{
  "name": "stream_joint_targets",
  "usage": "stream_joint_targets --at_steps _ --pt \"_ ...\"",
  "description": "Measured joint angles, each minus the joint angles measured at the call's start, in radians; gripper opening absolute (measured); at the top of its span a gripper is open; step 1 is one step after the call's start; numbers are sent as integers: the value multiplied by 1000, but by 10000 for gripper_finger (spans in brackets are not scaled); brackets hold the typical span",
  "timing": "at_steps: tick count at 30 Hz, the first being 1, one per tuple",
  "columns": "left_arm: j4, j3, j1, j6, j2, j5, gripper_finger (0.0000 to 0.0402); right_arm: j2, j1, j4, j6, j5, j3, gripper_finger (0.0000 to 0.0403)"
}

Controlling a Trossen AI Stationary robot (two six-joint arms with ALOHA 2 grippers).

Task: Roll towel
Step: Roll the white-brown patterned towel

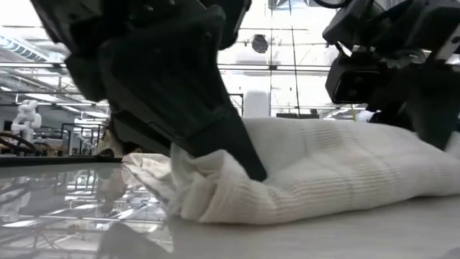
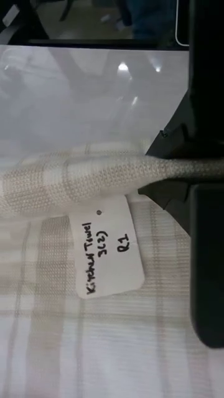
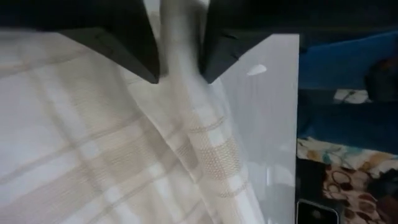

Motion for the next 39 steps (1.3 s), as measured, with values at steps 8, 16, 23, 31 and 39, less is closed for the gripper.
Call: stream_joint_targets --at_steps 8,16,23,31,39 --pt "0 0 24 20 0 53 24 -101 24 -162 -80 187 -2 233" --pt "-2 0 26 15 1 65 24 -318 53 -260 -281 381 -2 281" --pt "-1 0 41 14 2 80 24 -391 195 -261 -349 423 -1 259" --pt "0 0 49 12 3 87 25 -308 329 -246 -356 542 -1 261" --pt "-1 -1 50 11 3 87 25 -210 333 -144 -453 545 -1 301"
